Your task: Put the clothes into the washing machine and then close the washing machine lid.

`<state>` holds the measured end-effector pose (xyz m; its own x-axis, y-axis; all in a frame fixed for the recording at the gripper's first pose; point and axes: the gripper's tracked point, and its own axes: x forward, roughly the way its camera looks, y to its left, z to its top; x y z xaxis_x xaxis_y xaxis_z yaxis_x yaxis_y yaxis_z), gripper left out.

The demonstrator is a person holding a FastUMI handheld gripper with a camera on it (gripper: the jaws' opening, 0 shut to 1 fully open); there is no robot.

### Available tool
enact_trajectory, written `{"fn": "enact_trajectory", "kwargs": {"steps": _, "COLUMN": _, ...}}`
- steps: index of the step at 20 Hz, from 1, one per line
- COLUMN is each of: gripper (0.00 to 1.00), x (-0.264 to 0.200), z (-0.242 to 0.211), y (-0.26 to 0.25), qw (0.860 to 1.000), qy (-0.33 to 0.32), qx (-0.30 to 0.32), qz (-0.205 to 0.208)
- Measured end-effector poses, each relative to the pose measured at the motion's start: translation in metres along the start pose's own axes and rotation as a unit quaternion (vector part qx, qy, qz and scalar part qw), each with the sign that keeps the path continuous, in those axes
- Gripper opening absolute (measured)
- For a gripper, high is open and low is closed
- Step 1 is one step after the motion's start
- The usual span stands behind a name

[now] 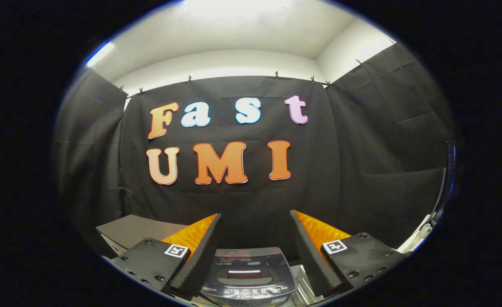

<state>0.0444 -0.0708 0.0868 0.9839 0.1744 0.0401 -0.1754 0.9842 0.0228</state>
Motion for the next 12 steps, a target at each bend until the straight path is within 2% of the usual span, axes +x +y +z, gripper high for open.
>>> {"fn": "enact_trajectory", "kwargs": {"steps": 6, "gripper": 0.98, "x": -0.029, "z": -0.004, "y": 0.019, "qw": 1.000, "qy": 0.011, "qx": -0.011, "qz": -0.010}}
{"fn": "enact_trajectory", "kwargs": {"steps": 12, "gripper": 0.99, "x": -0.030, "z": -0.017, "y": 0.022, "qw": 1.000, "qy": 0.003, "qx": -0.015, "qz": 0.001}}
